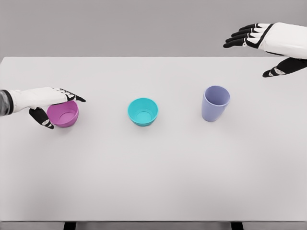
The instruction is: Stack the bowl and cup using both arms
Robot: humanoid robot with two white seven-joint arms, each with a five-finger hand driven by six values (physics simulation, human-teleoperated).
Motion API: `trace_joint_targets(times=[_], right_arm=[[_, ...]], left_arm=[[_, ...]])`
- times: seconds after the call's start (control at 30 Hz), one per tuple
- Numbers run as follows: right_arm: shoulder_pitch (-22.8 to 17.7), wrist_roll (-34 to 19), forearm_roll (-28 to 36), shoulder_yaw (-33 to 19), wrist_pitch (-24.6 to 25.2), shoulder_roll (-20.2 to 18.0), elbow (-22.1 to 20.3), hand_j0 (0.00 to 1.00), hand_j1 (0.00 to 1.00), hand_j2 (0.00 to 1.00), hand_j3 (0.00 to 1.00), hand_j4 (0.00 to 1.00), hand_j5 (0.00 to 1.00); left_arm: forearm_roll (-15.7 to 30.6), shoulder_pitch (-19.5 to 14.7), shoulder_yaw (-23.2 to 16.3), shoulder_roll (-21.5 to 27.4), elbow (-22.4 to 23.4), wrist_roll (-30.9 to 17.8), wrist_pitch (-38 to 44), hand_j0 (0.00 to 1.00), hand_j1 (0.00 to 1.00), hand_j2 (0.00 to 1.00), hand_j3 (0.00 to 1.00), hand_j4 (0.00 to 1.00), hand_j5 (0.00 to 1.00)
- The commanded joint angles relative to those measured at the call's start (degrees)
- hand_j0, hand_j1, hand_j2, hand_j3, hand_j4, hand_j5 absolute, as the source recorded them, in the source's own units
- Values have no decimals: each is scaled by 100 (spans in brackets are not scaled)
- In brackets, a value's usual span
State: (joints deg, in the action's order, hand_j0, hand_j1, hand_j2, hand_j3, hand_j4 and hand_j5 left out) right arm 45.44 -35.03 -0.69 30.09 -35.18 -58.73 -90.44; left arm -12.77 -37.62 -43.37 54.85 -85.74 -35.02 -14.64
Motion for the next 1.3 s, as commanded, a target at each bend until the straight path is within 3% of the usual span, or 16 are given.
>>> trace_joint_targets(times=[0.0,1.27], right_arm=[[9,3,34,-3,18,-7,0,100,100,100,100,100,100],[0,3,34,-3,18,20,0,100,100,100,100,100,100]], left_arm=[[-6,0,-5,-9,13,2,-4,99,99,99,99,99,99],[-129,9,-40,-167,295,2,-56,99,99,99,99,99,99]])
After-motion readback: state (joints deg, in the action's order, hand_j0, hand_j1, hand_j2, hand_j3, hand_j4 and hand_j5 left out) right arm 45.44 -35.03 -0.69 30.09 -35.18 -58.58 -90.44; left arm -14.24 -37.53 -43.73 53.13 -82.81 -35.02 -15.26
